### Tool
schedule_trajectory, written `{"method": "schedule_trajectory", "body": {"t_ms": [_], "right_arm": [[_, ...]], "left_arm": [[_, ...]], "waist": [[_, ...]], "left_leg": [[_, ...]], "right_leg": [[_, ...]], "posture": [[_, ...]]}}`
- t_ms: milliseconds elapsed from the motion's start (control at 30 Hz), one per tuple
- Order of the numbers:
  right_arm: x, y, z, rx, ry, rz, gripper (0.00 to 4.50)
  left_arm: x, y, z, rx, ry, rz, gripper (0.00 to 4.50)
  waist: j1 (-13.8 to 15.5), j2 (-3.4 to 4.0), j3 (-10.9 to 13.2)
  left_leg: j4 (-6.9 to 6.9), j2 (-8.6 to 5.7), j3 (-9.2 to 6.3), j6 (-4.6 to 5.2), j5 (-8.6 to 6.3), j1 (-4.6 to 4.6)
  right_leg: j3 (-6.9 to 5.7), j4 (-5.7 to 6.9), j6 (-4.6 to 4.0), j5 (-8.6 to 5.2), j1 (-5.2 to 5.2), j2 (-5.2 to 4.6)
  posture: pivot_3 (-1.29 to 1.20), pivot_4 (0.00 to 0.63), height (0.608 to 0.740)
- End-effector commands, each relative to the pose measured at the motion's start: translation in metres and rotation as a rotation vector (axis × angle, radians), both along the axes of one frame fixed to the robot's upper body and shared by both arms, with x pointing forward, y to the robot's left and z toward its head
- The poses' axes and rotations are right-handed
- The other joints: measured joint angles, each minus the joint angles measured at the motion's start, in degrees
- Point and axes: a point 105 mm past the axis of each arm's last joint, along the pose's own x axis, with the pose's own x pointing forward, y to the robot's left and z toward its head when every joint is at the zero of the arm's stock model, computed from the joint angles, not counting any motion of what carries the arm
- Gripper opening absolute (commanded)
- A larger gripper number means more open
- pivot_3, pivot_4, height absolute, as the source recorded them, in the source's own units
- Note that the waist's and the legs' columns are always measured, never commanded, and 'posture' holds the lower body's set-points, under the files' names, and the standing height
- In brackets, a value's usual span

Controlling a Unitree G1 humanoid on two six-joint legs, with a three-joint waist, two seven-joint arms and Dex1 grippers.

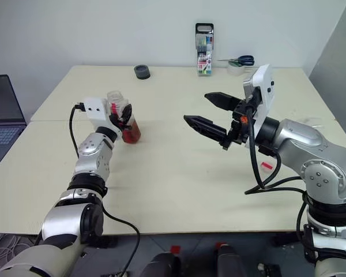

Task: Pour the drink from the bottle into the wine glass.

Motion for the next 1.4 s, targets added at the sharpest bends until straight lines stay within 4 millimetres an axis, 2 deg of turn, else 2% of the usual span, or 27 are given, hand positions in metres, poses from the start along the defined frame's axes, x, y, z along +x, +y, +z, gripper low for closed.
{"method": "schedule_trajectory", "body": {"t_ms": [33, 133, 400, 433, 767, 967, 1100, 1233, 1400], "right_arm": [[-0.008, 0.001, 0.015, 0.021, -0.062, 0.012, 4.47], [-0.008, 0.001, 0.015, 0.021, -0.062, 0.011, 4.47], [-0.005, 0.0, 0.018, 0.024, -0.071, 0.001, 4.5], [-0.005, 0.0, 0.018, 0.024, -0.071, 0.0, 4.5], [-0.004, -0.001, 0.017, 0.024, -0.073, -0.003, 4.5], [-0.004, -0.008, 0.011, 0.023, -0.059, -0.048, 4.5], [-0.007, -0.02, -0.009, 0.03, -0.01, -0.122, 4.5], [-0.011, -0.032, -0.031, 0.054, 0.06, -0.209, 4.5], [-0.002, -0.068, -0.068, 0.073, 0.179, -0.456, 4.5]], "left_arm": [[-0.001, 0.011, -0.001, 0.005, 0.001, 0.037, 1.79], [-0.001, 0.011, -0.004, -0.002, 0.008, 0.04, 1.79], [-0.007, 0.012, -0.018, -0.037, 0.04, 0.04, 4.31], [-0.008, 0.012, -0.02, -0.038, 0.044, 0.04, 4.44], [-0.013, 0.007, -0.03, -0.029, 0.082, 0.027, 4.44], [-0.031, 0.001, -0.045, -0.028, 0.125, -0.004, 4.44], [-0.054, 0.009, -0.06, -0.02, 0.175, 0.018, 4.44], [-0.078, 0.008, -0.069, 0.025, 0.234, -0.014, 4.44], [-0.108, -0.035, -0.06, 0.155, 0.288, -0.355, 4.44]], "waist": [[-0.1, 0.0, 0.0], [-0.1, 0.0, 0.0], [-0.2, 0.01, 0.0], [-0.2, 0.01, 0.0], [-0.1, 0.01, 0.0], [-0.1, 0.01, 0.0], [-0.1, -0.02, 0.0], [0.0, -0.02, 0.0], [0.0, -0.04, -0.1]], "left_leg": [[0.0, 0.0, 0.0, 0.01, 0.0, 0.01], [-0.01, 0.0, 0.01, 0.01, -0.01, 0.03], [-0.01, 0.01, 0.01, 0.02, -0.01, 0.03], [-0.01, 0.01, 0.0, 0.01, -0.01, 0.01], [-0.01, 0.01, 0.0, 0.01, -0.01, 0.0], [-0.01, 0.03, 0.0, 0.01, -0.01, 0.01], [-0.04, 0.03, -0.02, 0.01, -0.01, 0.0], [-0.06, 0.04, -0.03, 0.01, -0.01, 0.01], [-0.05, 0.01, -0.01, 0.2, -0.11, 0.06]], "right_leg": [[0.0, 0.01, 0.0, 0.0, 0.0, 0.0], [0.01, 0.04, 0.0, 0.0, 0.01, 0.01], [0.01, 0.05, 0.0, 0.0, -0.01, 0.01], [0.01, 0.05, 0.0, 0.0, -0.02, 0.01], [0.02, 0.03, 0.0, 0.0, -0.02, 0.0], [0.04, 0.03, 0.0, 0.0, -0.02, -0.01], [0.04, -0.01, 0.0, 0.0, -0.01, -0.19], [0.04, 0.01, 0.0, 0.0, 0.0, -0.2], [0.04, 0.0, 0.0, 0.0, 0.09, -0.17]], "posture": [[0.0, 0.15, 0.74], [0.0, 0.15, 0.74], [0.0, 0.15, 0.74], [0.0, 0.15, 0.74], [0.0, 0.15, 0.74], [0.0, 0.15, 0.74], [0.0, 0.15, 0.74], [0.0, 0.15, 0.74], [0.0, 0.15, 0.74]]}}
